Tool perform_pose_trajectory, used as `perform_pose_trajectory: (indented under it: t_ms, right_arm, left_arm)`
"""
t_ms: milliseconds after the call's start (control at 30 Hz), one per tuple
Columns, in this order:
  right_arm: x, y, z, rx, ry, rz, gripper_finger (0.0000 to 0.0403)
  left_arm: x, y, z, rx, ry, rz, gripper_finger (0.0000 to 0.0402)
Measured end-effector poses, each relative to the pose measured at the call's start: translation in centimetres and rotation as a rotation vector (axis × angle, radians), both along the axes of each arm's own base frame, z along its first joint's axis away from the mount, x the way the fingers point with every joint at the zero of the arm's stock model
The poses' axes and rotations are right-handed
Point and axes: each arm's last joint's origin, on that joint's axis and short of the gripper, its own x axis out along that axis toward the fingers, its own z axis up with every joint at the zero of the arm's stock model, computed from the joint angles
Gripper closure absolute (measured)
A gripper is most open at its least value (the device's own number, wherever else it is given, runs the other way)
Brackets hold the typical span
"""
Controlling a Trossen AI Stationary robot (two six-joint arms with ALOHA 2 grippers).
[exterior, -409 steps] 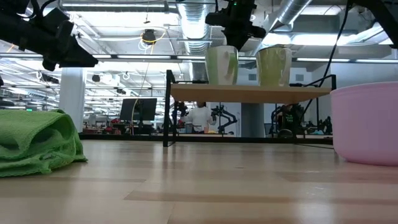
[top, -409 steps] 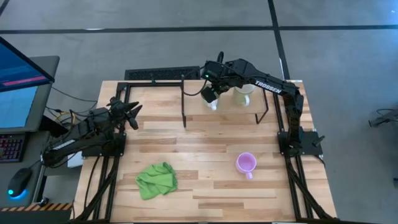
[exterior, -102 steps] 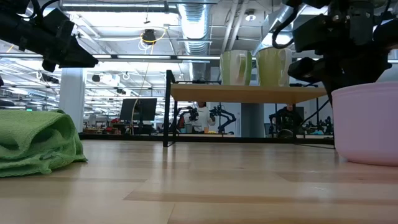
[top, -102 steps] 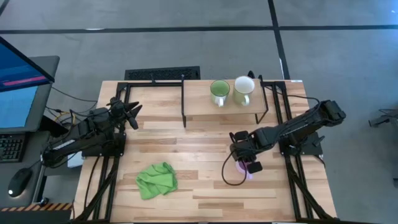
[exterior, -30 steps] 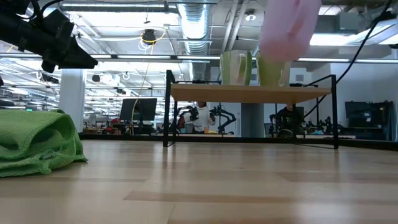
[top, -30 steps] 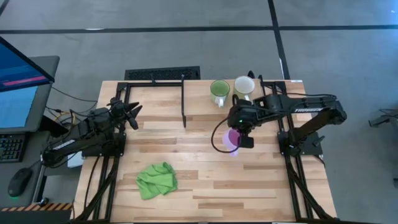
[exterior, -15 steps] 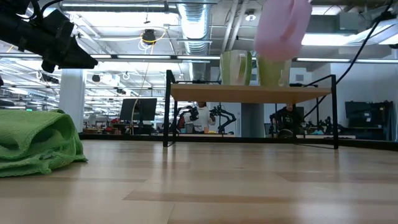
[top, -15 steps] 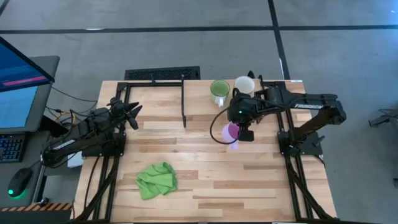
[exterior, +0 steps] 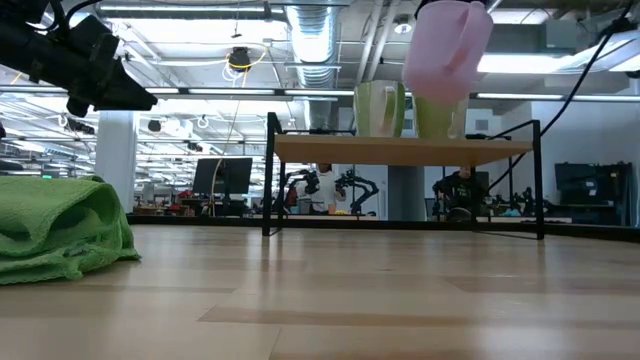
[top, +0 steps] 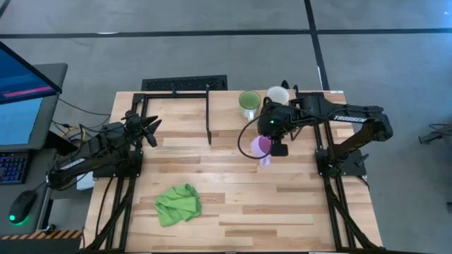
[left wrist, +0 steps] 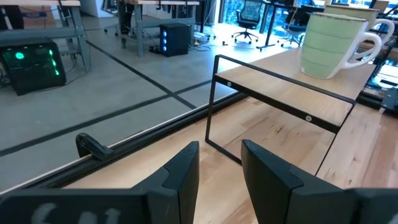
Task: Stack small to large cups/mugs on shelf
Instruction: Put the pink mug on the shelf
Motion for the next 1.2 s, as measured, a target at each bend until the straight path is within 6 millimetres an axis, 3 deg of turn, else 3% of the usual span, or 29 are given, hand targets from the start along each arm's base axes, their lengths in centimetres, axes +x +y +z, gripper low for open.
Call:
perform_pose_trajectory:
  t_ms: [300,600,867,1200]
  right_arm:
    - [0.5,0.0,0.0,-0.023,-0.022,0.047,0.0393]
    - [4.3,-0.6,-0.9,-0.058,0.076,0.132,0.0393]
    - [7.8,-1.3,0.3,-0.086,0.116,0.188,0.0393]
    - [10.3,-1.3,1.6,-0.122,0.134,0.265,0.0393]
  left_arm:
    - [0.0,0.0,0.0,-0.002,0.001,0.0,0.0291]
    - [0.0,0.0,0.0,-0.002,0.002,0.006,0.0291]
    - [0.0,0.0,-0.1,-0.004,0.003,0.006,0.0291]
    - [0.0,0.0,-0.1,-0.005,0.005,0.015,0.0291]
